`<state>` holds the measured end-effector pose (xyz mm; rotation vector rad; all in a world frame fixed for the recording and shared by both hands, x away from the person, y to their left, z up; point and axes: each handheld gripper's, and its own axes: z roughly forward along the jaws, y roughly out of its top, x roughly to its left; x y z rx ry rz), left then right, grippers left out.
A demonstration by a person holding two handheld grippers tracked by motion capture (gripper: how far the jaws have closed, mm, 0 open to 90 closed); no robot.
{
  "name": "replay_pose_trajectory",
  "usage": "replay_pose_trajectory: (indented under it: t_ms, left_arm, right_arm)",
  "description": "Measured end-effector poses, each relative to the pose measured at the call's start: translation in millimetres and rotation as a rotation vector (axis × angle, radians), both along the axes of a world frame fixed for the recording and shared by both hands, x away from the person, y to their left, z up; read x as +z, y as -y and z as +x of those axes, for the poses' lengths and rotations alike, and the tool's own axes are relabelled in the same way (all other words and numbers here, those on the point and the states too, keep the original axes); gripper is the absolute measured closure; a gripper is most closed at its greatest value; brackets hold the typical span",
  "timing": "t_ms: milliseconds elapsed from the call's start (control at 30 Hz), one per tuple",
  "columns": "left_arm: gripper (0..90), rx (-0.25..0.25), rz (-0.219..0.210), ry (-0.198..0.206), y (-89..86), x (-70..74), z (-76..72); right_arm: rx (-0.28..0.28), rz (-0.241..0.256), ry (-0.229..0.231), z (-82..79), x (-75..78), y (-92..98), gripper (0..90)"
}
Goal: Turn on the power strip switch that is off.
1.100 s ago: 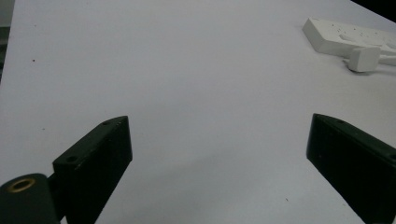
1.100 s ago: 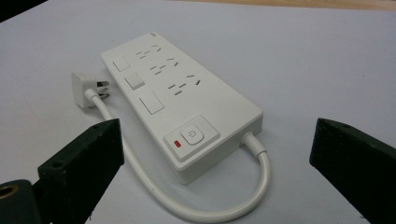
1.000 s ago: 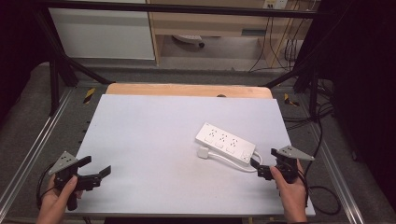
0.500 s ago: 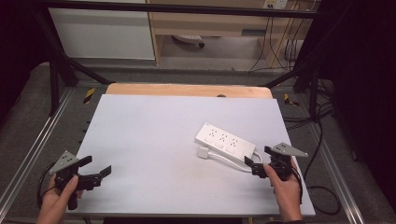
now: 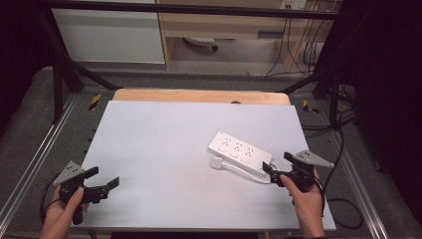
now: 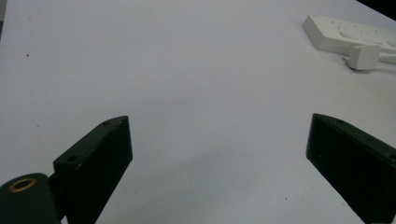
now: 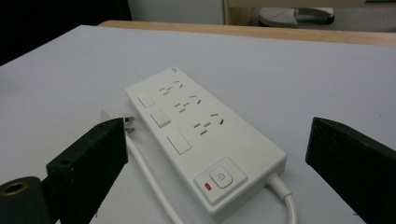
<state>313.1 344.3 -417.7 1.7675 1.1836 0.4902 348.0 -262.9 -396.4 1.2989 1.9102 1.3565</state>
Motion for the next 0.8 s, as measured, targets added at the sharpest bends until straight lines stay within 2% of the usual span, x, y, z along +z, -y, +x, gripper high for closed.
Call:
replay_pose_trajectory:
  t_ms: [333, 567, 800]
  left_arm:
    - [6.8, -0.002, -0.006, 0.007, 0.0, 0.9, -0.9]
    - [6.8, -0.007, -0.005, 0.01, 0.1, 0.7, -1.0]
    - [6.8, -0.008, -0.002, 0.006, 0.4, 0.4, -0.8]
  right_arm:
    - [0.021, -0.024, 0.012, 5.0, 9.6, -6.6, 4.2]
    - [0.003, 0.006, 0.041, 10.4, 16.7, -7.8, 4.7]
    - [0.003, 0.006, 0.056, 17.0, 26.3, -11.6, 4.9]
